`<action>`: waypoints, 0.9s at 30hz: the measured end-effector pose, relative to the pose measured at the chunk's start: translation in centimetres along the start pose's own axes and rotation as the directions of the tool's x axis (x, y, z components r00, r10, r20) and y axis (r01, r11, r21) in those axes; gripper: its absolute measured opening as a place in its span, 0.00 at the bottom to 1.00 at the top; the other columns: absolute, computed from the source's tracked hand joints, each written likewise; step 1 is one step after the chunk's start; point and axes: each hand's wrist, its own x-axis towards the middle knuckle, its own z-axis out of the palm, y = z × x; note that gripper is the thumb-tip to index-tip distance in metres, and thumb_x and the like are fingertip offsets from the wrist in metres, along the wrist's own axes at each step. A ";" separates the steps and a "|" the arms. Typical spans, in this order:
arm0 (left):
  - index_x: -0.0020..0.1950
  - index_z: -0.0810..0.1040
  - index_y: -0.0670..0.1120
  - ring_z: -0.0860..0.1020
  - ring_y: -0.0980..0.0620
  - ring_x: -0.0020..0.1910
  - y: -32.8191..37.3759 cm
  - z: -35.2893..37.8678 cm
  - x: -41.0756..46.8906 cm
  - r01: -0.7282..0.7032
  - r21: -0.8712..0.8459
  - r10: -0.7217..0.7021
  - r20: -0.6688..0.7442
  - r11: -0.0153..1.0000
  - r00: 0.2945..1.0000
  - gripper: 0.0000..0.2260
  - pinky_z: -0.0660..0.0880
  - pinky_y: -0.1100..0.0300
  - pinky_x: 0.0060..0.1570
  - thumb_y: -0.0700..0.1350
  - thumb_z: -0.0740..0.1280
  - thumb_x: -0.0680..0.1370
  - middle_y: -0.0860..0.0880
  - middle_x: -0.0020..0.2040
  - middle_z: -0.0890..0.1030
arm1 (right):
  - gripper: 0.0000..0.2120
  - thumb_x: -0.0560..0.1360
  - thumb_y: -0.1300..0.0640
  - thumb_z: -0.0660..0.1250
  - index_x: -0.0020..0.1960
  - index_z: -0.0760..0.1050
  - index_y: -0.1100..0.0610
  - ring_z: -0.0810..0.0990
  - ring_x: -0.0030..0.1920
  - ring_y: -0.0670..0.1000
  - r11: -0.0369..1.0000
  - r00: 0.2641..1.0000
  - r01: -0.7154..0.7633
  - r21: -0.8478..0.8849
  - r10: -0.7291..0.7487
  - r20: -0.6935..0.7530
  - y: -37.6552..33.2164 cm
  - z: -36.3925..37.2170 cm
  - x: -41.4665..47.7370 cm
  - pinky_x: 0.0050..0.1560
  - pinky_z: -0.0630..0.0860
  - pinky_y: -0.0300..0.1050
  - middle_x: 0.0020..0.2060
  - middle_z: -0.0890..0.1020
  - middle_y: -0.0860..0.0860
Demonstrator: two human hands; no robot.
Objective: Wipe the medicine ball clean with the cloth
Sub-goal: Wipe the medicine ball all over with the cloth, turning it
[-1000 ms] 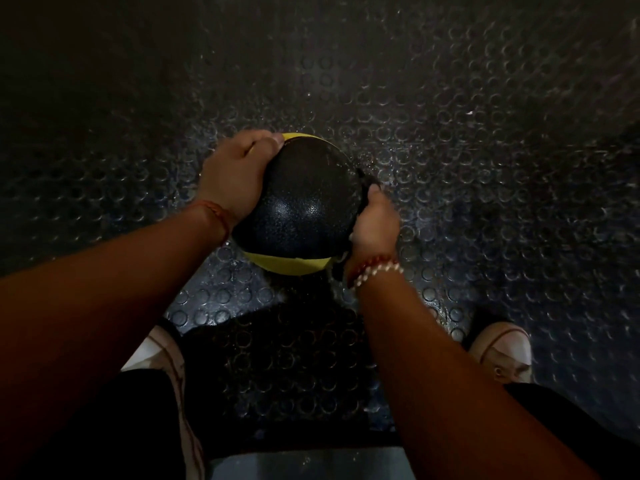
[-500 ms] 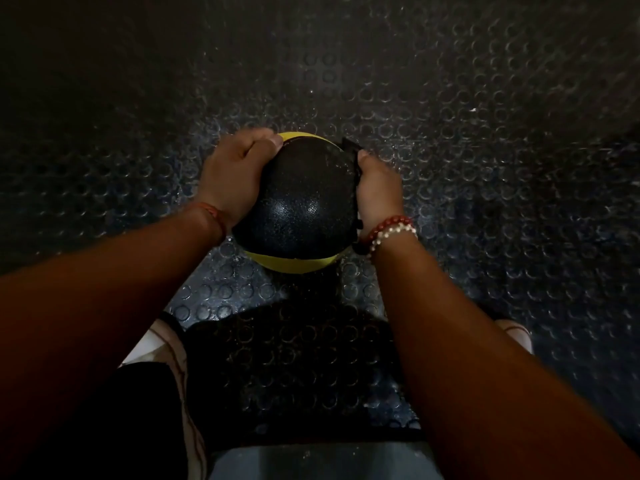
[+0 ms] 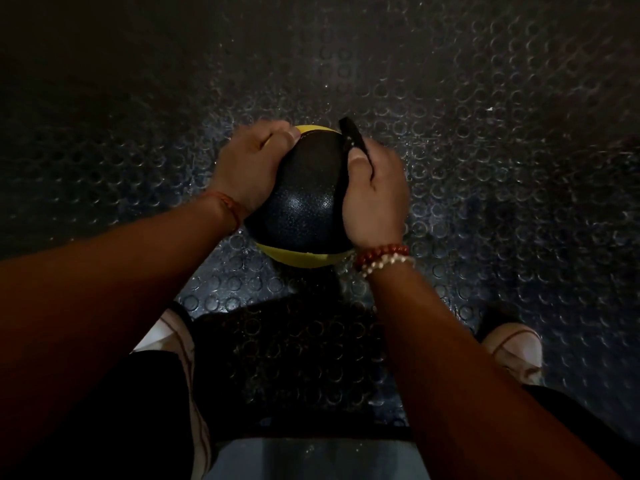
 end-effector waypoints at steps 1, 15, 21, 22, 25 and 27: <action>0.54 0.82 0.56 0.78 0.53 0.58 -0.1 0.0 0.0 -0.004 0.009 0.004 -0.001 1.000 1.000 0.19 0.73 0.48 0.64 0.63 0.61 0.72 0.58 0.52 0.80 | 0.16 0.78 0.50 0.55 0.57 0.78 0.51 0.75 0.54 0.49 1.000 0.998 -0.012 -0.013 0.013 0.059 -0.1 -0.1 0.9 0.54 0.70 0.44 0.54 0.78 0.50; 0.51 0.77 0.61 0.74 0.57 0.58 0.0 -0.2 1.2 -0.017 0.083 0.011 0.072 0.996 0.997 0.05 0.68 0.68 0.57 0.55 0.61 0.78 0.55 0.57 0.78 | 0.17 0.77 0.54 0.58 0.64 0.75 0.52 0.70 0.49 0.37 0.993 0.993 -0.008 0.122 0.022 -0.118 0.5 0.0 -2.7 0.50 0.63 0.22 0.55 0.74 0.51; 0.55 0.78 0.63 0.74 0.54 0.61 -0.2 -0.1 1.2 0.006 0.140 -0.019 0.091 0.990 0.996 0.18 0.66 0.61 0.59 0.66 0.58 0.72 0.50 0.64 0.77 | 0.16 0.79 0.51 0.56 0.61 0.77 0.48 0.71 0.47 0.42 0.996 0.992 0.044 -0.074 -0.035 0.123 -0.7 -0.3 2.4 0.44 0.66 0.32 0.52 0.74 0.49; 0.58 0.79 0.61 0.74 0.54 0.62 0.0 0.0 1.1 0.015 0.138 -0.027 0.089 0.990 0.996 0.23 0.67 0.60 0.62 0.68 0.57 0.69 0.50 0.65 0.77 | 0.16 0.78 0.51 0.56 0.58 0.79 0.50 0.73 0.47 0.45 0.998 0.990 0.024 -0.054 -0.016 0.141 -0.5 -0.2 3.2 0.46 0.69 0.37 0.51 0.76 0.51; 0.55 0.79 0.60 0.75 0.52 0.63 0.5 0.0 0.9 0.038 0.116 -0.047 0.075 0.992 0.996 0.22 0.69 0.53 0.67 0.68 0.58 0.68 0.51 0.64 0.78 | 0.13 0.77 0.54 0.58 0.41 0.79 0.55 0.77 0.42 0.50 0.980 0.964 -0.186 0.074 0.167 0.209 0.3 -0.5 4.9 0.46 0.73 0.44 0.39 0.79 0.52; 0.51 0.78 0.62 0.75 0.52 0.61 0.7 0.1 0.8 0.039 0.085 -0.045 0.071 0.996 0.996 0.13 0.71 0.52 0.65 0.64 0.61 0.72 0.53 0.60 0.79 | 0.14 0.79 0.57 0.58 0.36 0.75 0.55 0.74 0.36 0.48 0.917 0.915 -0.368 0.156 0.327 0.235 0.8 -1.4 4.7 0.38 0.70 0.38 0.34 0.76 0.50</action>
